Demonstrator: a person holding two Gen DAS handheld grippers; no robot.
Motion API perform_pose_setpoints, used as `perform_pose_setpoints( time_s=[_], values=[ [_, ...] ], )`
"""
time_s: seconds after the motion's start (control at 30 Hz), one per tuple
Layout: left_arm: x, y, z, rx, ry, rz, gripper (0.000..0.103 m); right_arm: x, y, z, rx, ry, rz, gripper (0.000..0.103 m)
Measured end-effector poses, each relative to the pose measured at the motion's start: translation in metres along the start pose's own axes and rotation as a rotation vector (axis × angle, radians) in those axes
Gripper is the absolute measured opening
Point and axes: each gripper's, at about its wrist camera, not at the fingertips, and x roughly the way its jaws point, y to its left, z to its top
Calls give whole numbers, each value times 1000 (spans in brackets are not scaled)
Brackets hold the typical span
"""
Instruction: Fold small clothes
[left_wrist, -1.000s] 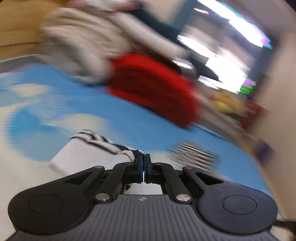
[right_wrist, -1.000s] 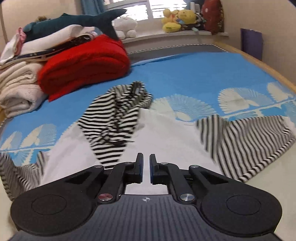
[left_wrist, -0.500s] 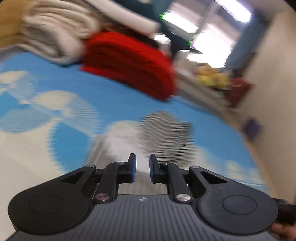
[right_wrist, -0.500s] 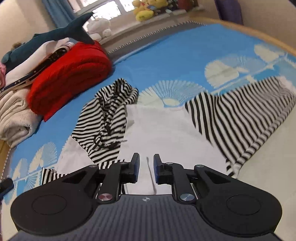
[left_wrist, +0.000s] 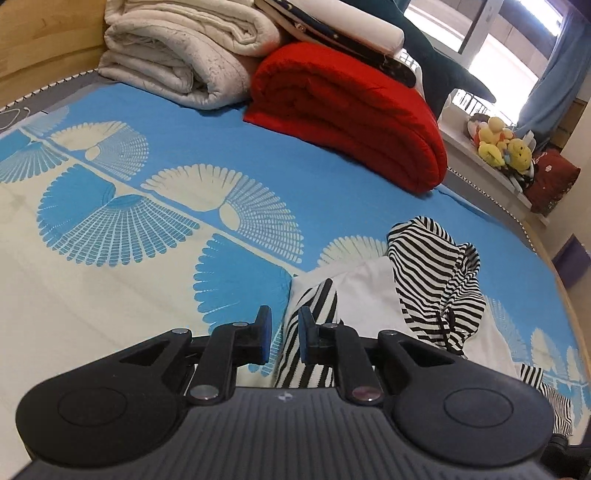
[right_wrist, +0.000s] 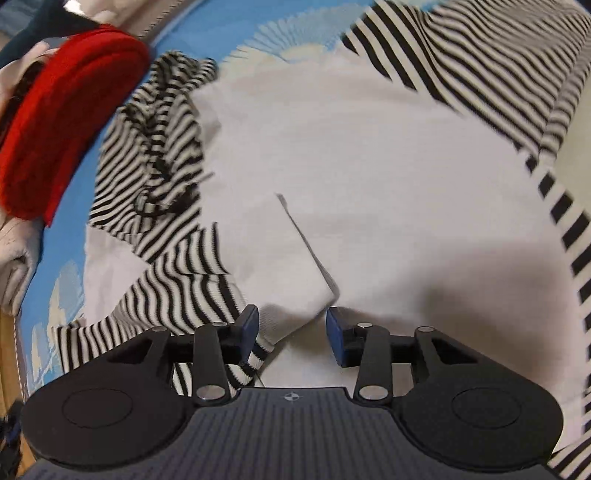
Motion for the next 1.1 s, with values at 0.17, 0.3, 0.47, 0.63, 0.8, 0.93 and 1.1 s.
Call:
perform_pose_setpoints(
  time_s=[0.17, 0.3, 0.47, 0.63, 0.8, 0.93, 1.1],
  values=[
    [0, -3, -2, 41, 9, -2, 14, -16, 8, 0, -61, -140, 49, 4],
    [2, -7, -5, 58, 13, 1, 14, -75, 19, 2, -140, -410, 171, 3],
    [16, -24, -18, 102, 100, -76, 14, -87, -17, 23, -73, -428, 72, 4],
    [44, -40, -44, 144, 282, -156, 14, -59, -55, 35, 27, -290, -90, 9],
    [76, -37, -76, 212, 425, -45, 16, -65, -48, 36, -18, -336, 94, 11],
    [71, -35, -72, 212, 418, -39, 19, -35, -53, 43, 26, -159, 136, 16],
    [76, -45, -85, 281, 471, -25, 20, -19, -60, 50, 44, -99, 43, 13]
  ],
)
